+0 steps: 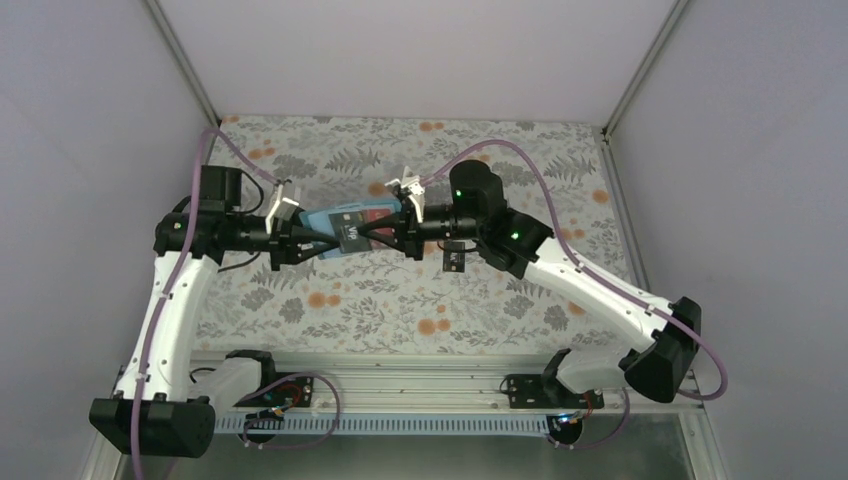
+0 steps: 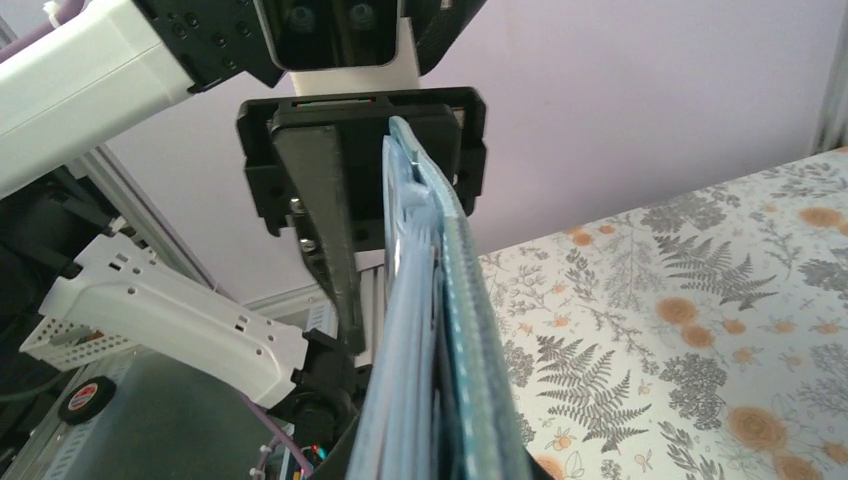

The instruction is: Take the credit cards out of the card holder

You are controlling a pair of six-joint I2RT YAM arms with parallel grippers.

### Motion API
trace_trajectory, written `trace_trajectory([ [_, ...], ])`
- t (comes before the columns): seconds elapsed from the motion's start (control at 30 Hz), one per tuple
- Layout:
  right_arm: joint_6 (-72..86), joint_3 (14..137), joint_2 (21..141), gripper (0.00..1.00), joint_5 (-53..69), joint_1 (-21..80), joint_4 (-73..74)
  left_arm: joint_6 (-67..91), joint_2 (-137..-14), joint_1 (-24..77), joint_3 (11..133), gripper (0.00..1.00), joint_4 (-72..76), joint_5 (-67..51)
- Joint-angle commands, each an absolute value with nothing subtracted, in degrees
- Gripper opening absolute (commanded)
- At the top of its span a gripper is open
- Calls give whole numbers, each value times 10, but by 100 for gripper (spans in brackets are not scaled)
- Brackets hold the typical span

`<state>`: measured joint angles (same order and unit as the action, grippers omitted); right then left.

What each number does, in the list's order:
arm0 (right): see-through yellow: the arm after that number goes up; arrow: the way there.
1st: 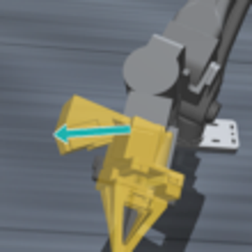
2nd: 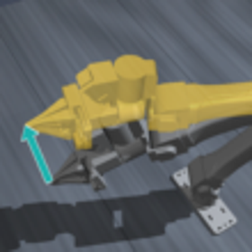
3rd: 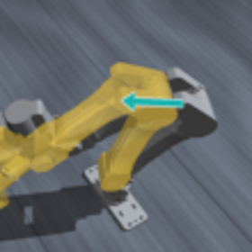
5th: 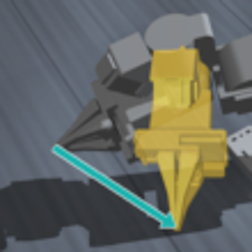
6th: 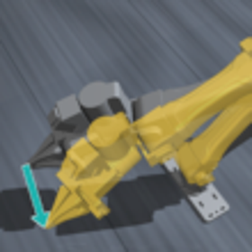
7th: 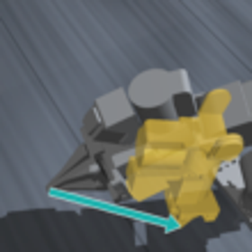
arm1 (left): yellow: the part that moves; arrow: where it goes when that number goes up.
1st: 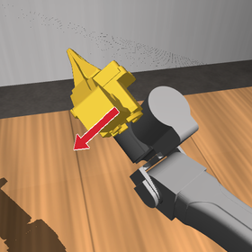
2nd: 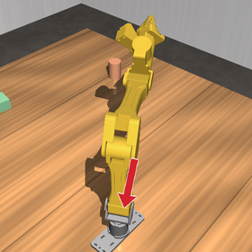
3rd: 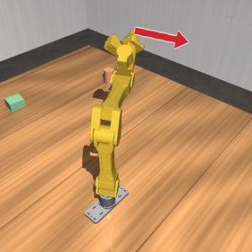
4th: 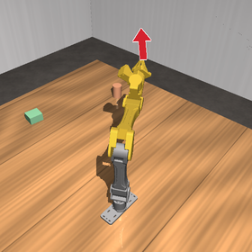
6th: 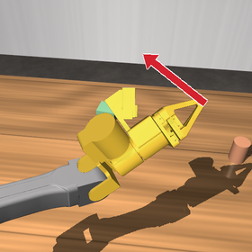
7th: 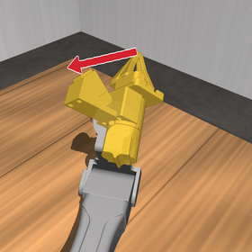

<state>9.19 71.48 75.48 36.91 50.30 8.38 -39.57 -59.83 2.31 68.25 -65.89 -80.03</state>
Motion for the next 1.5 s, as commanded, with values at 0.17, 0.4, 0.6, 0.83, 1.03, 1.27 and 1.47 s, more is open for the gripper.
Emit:
trace_trajectory([
  [0.17, 80, 749, 789, 5, 419, 501, 75, -345, -587, 21, 658, 2, -595, -795],
  [0.4, 80, 760, 743, 59, 332, 451, 151, -291, -583, 20, 658, 2, -560, -750],
  [0.6, 73, 746, 637, 67, 194, 412, 197, -226, -578, 19, 633, 2, -505, -650],
  [0.83, 61, 688, 660, 46, 475, 468, 70, -227, -580, 18, 627, 2, -504, -656],
  [1.03, 62, 713, 749, 36, 471, 468, 81, -281, -577, 18, 636, 3, -547, -728],
  [1.27, 64, 729, 796, 31, 481, 456, 89, -332, -577, 18, 647, 2, -583, -768],
  [1.47, 53, 728, 800, 27, 499, 455, 81, -380, -576, 18, 651, 2, -621, -795],
])
